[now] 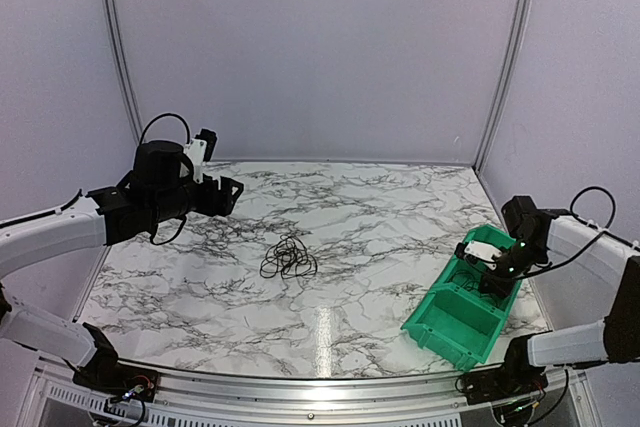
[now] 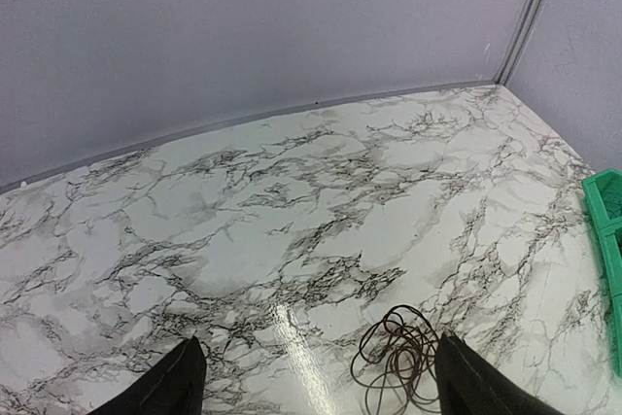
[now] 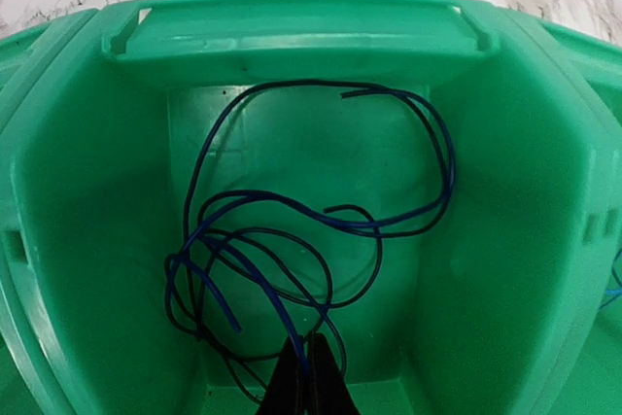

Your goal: Untangle the cables

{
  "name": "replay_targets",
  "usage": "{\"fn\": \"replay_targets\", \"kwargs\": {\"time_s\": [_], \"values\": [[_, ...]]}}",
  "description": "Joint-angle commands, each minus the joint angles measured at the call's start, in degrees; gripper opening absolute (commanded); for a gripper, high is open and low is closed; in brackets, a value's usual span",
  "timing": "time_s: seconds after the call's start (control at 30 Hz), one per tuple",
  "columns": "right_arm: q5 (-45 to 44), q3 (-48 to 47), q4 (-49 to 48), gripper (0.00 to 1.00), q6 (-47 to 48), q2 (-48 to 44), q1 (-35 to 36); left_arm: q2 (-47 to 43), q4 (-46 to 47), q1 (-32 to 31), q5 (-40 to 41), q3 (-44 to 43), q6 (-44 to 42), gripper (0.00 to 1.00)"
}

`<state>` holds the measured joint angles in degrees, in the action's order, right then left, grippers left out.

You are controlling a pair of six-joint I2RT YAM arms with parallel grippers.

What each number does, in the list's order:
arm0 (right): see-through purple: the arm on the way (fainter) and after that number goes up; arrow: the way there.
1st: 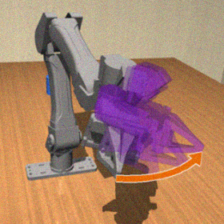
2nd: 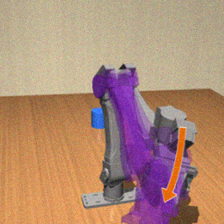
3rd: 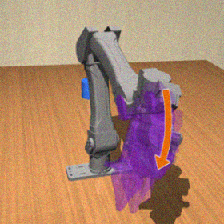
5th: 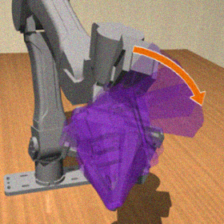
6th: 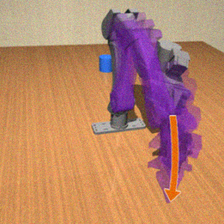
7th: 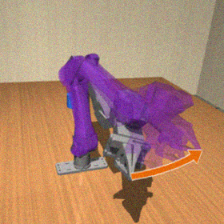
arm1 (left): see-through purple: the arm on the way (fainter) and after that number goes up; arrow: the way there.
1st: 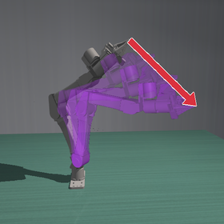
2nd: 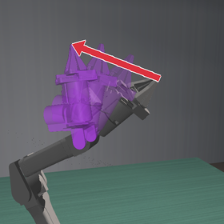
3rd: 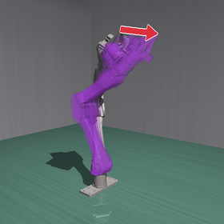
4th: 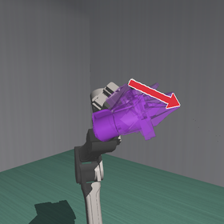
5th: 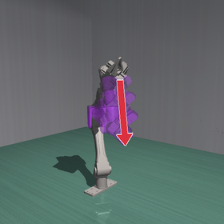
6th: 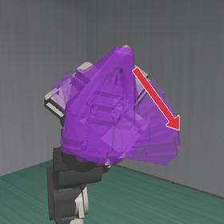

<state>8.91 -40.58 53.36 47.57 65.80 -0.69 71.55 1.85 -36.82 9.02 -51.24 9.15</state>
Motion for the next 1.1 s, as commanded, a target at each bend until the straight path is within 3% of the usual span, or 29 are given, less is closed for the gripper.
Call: {"fn": "replay_targets", "kwargs": {"time_s": [0.0,0.23,0.47,0.57,0.7,0.83,1.07], "values": [[-2.5,-1.5,-2.7,0.00,-2.6,2.9,3.1,0.4,1.3,-0.2,0.0,-0.2,0.3,0.85],[-3.6,-3.5,-0.1,0.00,-1.5,3.5,3.1,1.0,1.2,-0.3,0.7,-0.3,0.1,0.85],[-4.0,-12.6,9.7,0.39,2.0,-0.3,3.1,2.4,1.2,-0.3,-0.2,-0.6,-0.9,0.86],[-3.8,-15.9,12.8,0.48,3.8,-0.1,3.1,3.2,1.3,-0.3,-1.6,-0.7,-1.0,0.86],[-2.5,-21.7,16.5,0.50,4.7,2.9,3.1,5.1,1.4,-0.3,-3.6,-1.0,-1.4,0.87],[8.0,-32.2,16.6,0.50,3.4,7.3,3.2,7.7,0.2,-0.2,-4.6,-1.7,-2.3,0.86],[23.1,-35.6,-0.7,0.46,-3.7,14.5,6.4,16.2,-9.2,-0.8,-8.8,-7.4,-1.4,0.75]]}}
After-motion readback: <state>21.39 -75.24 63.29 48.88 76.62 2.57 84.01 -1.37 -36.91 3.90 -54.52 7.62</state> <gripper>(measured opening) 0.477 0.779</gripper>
